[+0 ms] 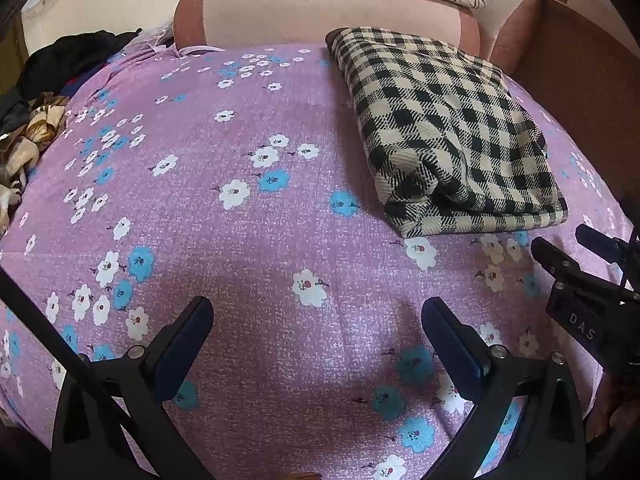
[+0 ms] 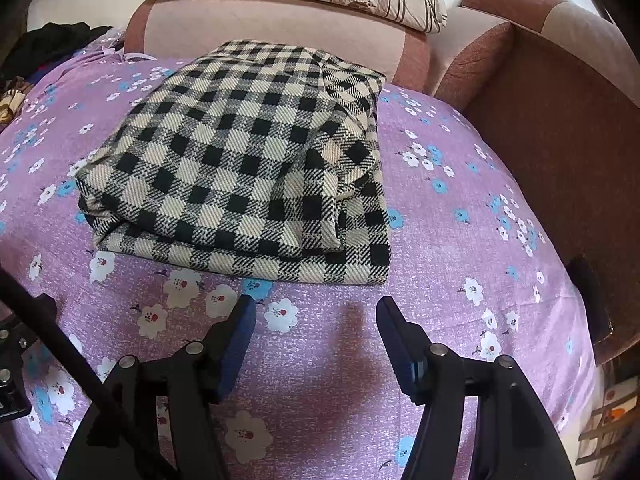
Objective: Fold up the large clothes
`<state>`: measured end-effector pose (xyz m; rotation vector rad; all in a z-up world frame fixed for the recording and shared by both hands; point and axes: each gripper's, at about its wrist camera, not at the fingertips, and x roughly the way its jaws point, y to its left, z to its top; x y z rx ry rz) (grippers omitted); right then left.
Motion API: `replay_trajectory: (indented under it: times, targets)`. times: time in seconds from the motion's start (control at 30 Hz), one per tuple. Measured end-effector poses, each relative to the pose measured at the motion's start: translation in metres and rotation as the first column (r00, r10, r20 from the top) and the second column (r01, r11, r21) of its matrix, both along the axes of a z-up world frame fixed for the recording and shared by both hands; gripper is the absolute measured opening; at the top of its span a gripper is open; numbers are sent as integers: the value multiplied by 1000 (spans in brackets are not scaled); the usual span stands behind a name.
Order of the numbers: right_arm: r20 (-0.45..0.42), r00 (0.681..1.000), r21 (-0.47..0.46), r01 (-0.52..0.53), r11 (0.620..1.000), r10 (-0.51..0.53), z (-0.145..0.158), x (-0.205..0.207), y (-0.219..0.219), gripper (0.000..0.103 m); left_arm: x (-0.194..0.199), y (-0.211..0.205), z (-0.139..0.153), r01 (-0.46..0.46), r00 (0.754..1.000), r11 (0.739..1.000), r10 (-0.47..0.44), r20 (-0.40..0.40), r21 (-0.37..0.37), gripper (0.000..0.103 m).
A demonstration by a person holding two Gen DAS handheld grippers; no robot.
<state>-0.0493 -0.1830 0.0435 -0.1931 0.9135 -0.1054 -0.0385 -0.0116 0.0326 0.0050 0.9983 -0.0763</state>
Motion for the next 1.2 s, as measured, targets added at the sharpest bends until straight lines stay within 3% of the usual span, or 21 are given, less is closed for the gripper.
replay_trajectory:
  times: [0.8, 1.2]
  targets:
    - [-1, 1000, -32, -15, 999, 15, 0, -2, 7, 68, 4, 6, -1, -20, 1000, 999, 20, -10, -26, 103]
    - [-7, 1000, -37, -15, 999, 15, -1, -1, 7, 68, 4, 9, 6, -35, 999, 999, 36, 25, -30, 103]
